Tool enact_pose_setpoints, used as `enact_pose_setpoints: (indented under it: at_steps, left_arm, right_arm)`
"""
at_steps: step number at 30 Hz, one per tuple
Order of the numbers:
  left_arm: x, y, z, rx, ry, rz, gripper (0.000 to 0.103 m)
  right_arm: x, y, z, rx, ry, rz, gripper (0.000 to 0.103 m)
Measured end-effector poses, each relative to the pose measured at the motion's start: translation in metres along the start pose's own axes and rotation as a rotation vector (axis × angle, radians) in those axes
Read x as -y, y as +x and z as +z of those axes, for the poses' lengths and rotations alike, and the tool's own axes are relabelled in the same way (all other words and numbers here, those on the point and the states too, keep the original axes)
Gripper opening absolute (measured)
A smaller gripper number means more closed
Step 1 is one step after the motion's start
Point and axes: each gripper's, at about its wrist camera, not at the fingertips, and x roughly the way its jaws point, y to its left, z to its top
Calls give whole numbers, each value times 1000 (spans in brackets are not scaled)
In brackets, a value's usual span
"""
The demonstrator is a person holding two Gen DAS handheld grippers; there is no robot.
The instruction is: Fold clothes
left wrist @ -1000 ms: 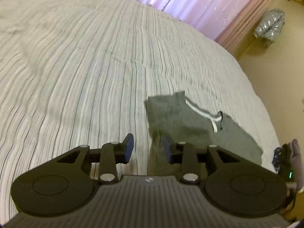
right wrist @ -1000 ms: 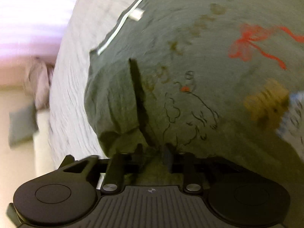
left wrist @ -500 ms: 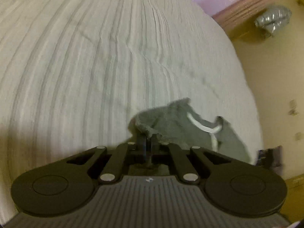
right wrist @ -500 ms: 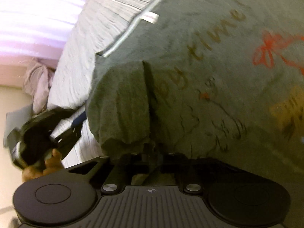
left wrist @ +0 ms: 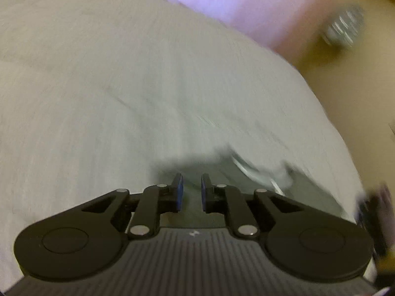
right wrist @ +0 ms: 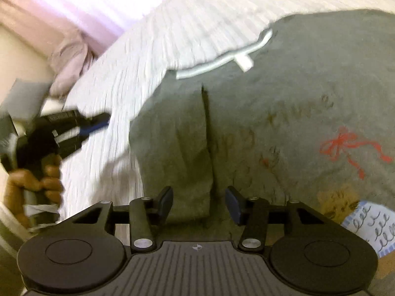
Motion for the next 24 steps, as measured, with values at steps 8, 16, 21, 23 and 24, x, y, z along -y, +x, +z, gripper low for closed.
enact_pose_setpoints:
  at_steps: [8, 16, 21, 23, 24]
  left_arm:
    - [-2, -14, -102, -160, -16, 218, 12]
    - [34, -71, -114, -1, -100, 247, 15]
    - [56, -72, -122, 17, -153, 223, 15]
    - [57, -78, -126, 29, -194, 224, 15]
    - [57, -81, -128, 36, -211, 225, 15]
  right_arm:
    - [115, -101, 24, 196, 228, -129, 51]
    - [259, -172, 29, 374, 709, -21, 51]
    - [300, -167, 35, 400, 904, 130, 50]
    - [303, -161, 45, 400, 921, 85, 18]
    - [303, -160, 53, 390, 906, 37, 8]
